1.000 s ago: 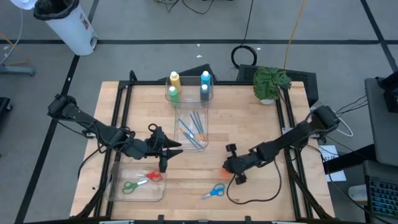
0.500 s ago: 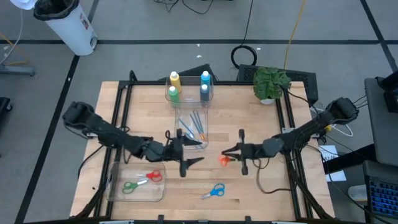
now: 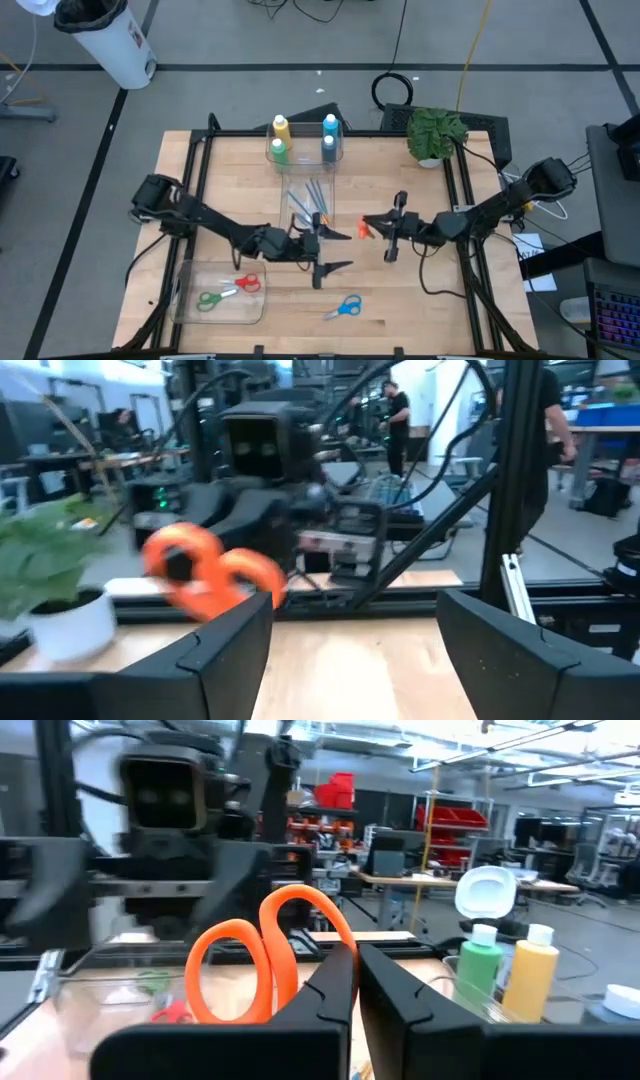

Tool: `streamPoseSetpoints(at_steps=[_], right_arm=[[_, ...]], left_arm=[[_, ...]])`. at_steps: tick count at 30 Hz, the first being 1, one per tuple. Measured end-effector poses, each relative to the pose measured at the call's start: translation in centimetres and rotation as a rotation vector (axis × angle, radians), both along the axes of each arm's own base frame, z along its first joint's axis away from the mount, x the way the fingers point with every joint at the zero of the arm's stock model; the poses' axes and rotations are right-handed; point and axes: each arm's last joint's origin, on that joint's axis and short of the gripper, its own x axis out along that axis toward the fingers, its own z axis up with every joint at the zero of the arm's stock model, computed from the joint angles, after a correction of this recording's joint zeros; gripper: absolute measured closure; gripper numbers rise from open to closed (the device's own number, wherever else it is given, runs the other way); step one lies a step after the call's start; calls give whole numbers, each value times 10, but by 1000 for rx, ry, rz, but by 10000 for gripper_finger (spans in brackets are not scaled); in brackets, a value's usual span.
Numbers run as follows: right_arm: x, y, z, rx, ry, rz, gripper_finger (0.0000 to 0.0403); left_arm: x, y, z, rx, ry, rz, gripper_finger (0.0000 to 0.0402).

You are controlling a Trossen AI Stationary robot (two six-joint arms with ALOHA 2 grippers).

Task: Pick & Place Paint Supplies
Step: Put the orange scissors into the bottom transparent bin

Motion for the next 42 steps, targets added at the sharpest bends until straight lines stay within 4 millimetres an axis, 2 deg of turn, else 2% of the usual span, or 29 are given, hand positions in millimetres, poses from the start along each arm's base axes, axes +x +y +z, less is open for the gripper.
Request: streamPoseSetpoints(at_steps=[5, 10, 16, 25, 34, 42], right_arm=[[2, -1, -2, 1, 0, -2, 403], [1, -1, 2, 9, -31, -6, 403], [1, 0, 3, 12, -45, 4, 403], [1, 3, 6, 56, -92, 134, 403], [1, 7, 6, 71, -95, 270, 403], [1, 7, 5, 77, -84, 259, 403]], left_arm=[[20, 0, 0, 21, -16, -23, 127], [30, 3, 1, 13, -13, -17, 126], [31, 2, 1, 14, -10, -17, 132], [29, -5, 1, 19, -10, -47, 134], [28, -9, 2, 4, -22, -194, 144], [28, -9, 4, 0, -40, -204, 139]])
